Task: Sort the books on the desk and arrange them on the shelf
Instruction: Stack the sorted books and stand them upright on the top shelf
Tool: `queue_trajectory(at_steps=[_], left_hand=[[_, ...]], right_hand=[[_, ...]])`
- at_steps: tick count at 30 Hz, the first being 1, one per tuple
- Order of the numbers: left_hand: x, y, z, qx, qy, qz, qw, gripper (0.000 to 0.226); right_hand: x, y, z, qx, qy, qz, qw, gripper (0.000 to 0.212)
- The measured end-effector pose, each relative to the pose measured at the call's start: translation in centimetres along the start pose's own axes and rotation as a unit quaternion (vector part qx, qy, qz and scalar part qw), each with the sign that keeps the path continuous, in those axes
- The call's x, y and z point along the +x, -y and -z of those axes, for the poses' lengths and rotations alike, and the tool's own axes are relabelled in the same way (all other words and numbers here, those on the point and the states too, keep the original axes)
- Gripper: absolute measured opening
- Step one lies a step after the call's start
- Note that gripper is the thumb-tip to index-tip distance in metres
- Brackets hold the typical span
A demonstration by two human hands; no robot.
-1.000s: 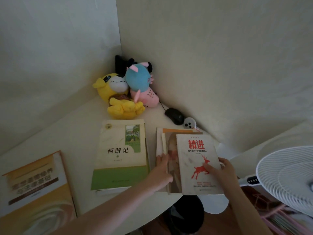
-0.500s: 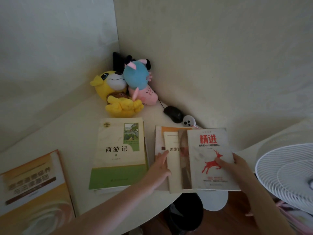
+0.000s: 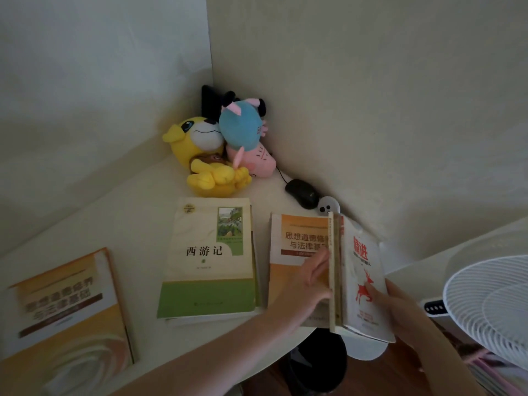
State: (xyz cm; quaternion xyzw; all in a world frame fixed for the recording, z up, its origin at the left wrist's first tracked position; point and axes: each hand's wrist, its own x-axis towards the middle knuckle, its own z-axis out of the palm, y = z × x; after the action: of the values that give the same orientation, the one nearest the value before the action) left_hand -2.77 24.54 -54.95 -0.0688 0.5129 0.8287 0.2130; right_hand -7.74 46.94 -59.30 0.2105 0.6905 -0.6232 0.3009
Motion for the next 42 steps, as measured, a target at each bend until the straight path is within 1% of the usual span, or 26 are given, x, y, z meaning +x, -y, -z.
queue_trajectory(at_steps=[2,4,6,7,8,11,12,13,16,18,19,21,24,26,29,33,36,38,42], left_hand=[[0.3,0.0,0.2,0.006,0.000,0.001,1.000,0.070],[0.4,0.4,1.0,0.000,-0.009,-0.003,1.000,0.068],[0.3,0.2,1.7,-0.029,-0.036,-0.004,0.999,0.062],[0.3,0.0,2.0,-0.034,-0.050,-0.004,0.998,0.056],[0.4,-0.2,2.2,-0.029,-0.060,-0.001,0.998,0.050],[0.6,-0.9,2.8,0.042,-0.046,0.024,0.998,0.029],[0.6,-1.1,2.9,0.065,-0.039,0.029,0.997,0.028],[0.5,-1.3,3.0,0.083,-0.041,0.029,0.995,0.031],[-0.1,-1.3,3.1,0.110,-0.081,-0.007,0.991,0.052],[-0.6,-1.4,3.4,0.121,-0.117,-0.044,0.985,0.068],[-0.8,-1.5,3.7,0.133,-0.132,-0.066,0.980,0.071],[-1.4,-2.2,5.1,0.164,-0.159,-0.109,0.967,0.066],[-2.8,-3.7,7.6,0.220,-0.183,-0.168,0.943,0.061],[-3.9,-4.9,9.4,0.245,-0.189,-0.199,0.930,0.061],[-5.2,-5.6,12.3,0.258,-0.209,-0.197,0.923,0.064],[-6.6,-4.7,15.3,0.259,-0.256,-0.169,0.916,0.067],[-6.9,-4.4,16.2,0.257,-0.265,-0.164,0.915,0.075],[-6.7,-4.6,16.1,0.249,-0.275,-0.169,0.913,0.077],[-6.6,-4.7,15.7,0.214,-0.291,-0.180,0.915,0.071]], right_hand=[[0.0,0.1,0.0,-0.016,-0.015,0.012,1.000,0.116],[-0.1,0.6,-0.4,-0.042,-0.033,0.028,0.998,0.115],[-0.3,1.4,-0.9,-0.058,-0.049,0.044,0.996,0.113],[-0.3,1.9,-1.1,-0.062,-0.053,0.051,0.995,0.109],[-0.6,2.5,-1.6,-0.069,-0.058,0.058,0.994,0.100],[-0.8,4.1,-2.8,-0.097,-0.069,0.085,0.989,0.063],[-0.7,4.5,-3.1,-0.109,-0.075,0.098,0.986,0.055],[-0.6,4.9,-3.5,-0.118,-0.080,0.112,0.984,0.052],[-0.8,5.6,-5.6,-0.109,-0.080,0.145,0.980,0.055],[-1.3,5.8,-7.6,-0.092,-0.075,0.188,0.975,0.054],[-1.5,5.8,-8.6,-0.086,-0.072,0.215,0.970,0.054],[-1.9,6.0,-10.9,-0.072,-0.057,0.261,0.961,0.053],[-1.8,6.3,-14.1,-0.058,-0.039,0.298,0.952,0.050],[-1.7,6.4,-16.4,-0.036,-0.017,0.320,0.947,0.053],[-1.3,5.7,-19.6,-0.005,0.021,0.326,0.945,0.056],[-0.6,4.4,-22.5,-0.020,0.088,0.313,0.945,0.057],[-0.3,4.5,-22.5,-0.037,0.115,0.306,0.944,0.068],[-0.4,4.7,-21.9,-0.040,0.118,0.300,0.946,0.076],[-0.4,4.3,-21.8,-0.014,0.148,0.279,0.949,0.082]])
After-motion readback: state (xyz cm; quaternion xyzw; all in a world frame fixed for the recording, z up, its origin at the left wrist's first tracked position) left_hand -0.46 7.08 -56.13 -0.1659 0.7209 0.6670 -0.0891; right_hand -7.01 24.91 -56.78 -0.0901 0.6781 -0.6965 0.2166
